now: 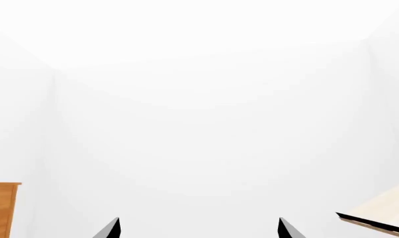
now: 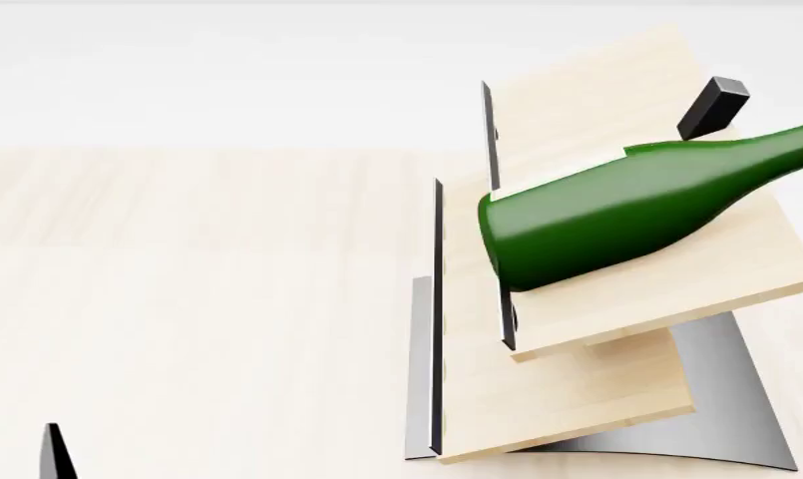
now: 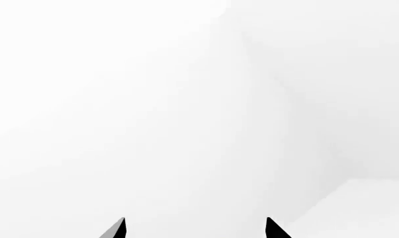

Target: Put the wine bottle on the wine rack.

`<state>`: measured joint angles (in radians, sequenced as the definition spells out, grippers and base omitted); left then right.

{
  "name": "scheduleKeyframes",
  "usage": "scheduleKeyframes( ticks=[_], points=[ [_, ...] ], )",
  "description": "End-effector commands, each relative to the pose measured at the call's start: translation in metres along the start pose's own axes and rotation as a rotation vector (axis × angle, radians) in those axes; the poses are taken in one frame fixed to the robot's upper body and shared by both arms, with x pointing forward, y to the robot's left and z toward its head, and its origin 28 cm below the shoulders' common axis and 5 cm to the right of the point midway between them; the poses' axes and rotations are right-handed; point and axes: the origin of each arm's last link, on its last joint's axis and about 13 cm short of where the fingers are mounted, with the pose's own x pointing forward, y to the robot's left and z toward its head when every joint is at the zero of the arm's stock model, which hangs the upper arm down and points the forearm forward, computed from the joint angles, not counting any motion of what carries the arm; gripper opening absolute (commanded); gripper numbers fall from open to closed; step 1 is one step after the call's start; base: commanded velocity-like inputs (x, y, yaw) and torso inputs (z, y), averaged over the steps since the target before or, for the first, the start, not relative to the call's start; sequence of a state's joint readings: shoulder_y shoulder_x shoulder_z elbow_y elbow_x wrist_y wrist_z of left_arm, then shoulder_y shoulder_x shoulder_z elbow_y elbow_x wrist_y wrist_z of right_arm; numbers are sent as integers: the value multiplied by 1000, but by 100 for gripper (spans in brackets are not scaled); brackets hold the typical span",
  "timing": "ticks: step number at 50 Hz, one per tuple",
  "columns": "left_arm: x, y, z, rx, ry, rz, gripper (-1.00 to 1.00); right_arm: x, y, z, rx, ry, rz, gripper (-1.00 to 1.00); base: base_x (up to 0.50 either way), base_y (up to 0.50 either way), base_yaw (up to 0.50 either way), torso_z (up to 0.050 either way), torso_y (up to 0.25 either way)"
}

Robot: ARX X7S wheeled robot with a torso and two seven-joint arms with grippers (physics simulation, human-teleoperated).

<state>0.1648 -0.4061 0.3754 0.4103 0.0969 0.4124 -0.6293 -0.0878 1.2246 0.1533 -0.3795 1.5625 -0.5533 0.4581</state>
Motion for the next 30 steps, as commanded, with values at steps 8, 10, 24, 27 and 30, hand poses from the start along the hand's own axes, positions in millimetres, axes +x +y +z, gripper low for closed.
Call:
scheduleKeyframes(
  ticks=[8, 10, 24, 27, 30],
  points=[
    [-1, -1, -1, -3, 0, -6, 100, -61, 27, 60, -86, -586, 100, 100, 0, 0, 0, 0, 0],
    [-1, -1, 0, -3, -1, -6, 100, -65, 26, 64, -74, -619, 109, 100, 0, 0, 0, 0, 0],
    [-2, -1, 0, -4, -1, -5, 100, -115, 25, 102, 115, -924, 192, 100, 0, 0, 0, 0, 0],
    [-2, -1, 0, -5, 0, -4, 100, -126, 21, 109, 175, -970, 195, 100, 0, 0, 0, 0, 0],
    [-2, -2, -1, -4, -1, -5, 100, -141, 19, 119, 291, -1051, 196, 100, 0, 0, 0, 0, 0]
  ],
)
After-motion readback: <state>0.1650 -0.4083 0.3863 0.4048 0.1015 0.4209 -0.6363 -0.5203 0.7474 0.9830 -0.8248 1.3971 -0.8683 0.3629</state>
